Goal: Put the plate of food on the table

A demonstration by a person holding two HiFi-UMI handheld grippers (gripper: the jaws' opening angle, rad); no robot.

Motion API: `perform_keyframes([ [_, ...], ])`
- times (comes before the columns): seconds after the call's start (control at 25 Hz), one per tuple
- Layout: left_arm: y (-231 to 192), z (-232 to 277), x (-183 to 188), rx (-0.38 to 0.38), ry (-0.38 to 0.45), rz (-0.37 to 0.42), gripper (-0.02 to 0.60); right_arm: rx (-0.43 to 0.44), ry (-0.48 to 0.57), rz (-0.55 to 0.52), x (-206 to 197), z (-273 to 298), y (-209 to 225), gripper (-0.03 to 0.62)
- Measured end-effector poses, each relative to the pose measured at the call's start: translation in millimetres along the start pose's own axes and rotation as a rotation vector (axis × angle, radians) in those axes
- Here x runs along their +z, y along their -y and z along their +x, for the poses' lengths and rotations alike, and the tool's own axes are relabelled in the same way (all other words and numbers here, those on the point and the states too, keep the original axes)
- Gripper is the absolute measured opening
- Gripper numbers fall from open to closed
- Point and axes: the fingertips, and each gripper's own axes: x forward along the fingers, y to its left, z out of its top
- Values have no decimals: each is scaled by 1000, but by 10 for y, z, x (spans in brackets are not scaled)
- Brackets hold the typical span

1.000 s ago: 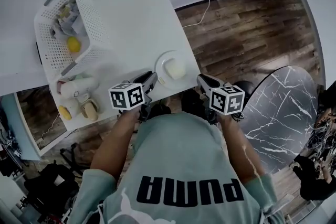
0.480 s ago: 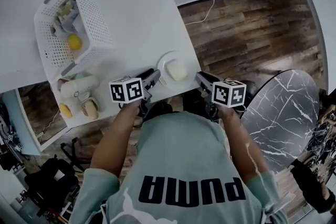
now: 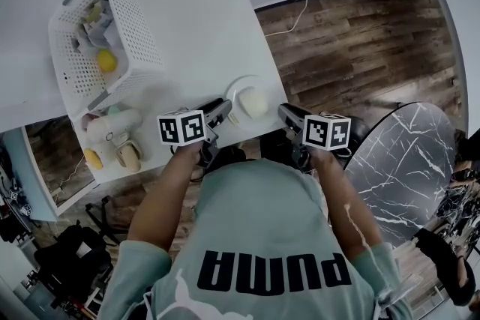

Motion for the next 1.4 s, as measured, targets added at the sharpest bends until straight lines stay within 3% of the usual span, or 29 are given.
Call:
perform_keyframes([
  [0.32, 88, 77, -28, -45, -36, -1, 126, 7, -21, 21, -49, 55, -49, 41],
  [0.48, 86, 95, -7, -42, -13, -37, 122, 1, -4, 53, -47, 59, -53, 41],
  [0.64, 10, 85, -35, -27, -10, -90, 43, -1, 14, 93, -39, 53, -32, 41],
  [0.88, 31, 70, -38, -57, -1, -119, 35, -9, 38, 119, -54, 27, -26, 40],
  [1.4, 445, -142, 86, -178, -3, -63, 31, -22, 274, 209, 32, -392, -270, 37],
])
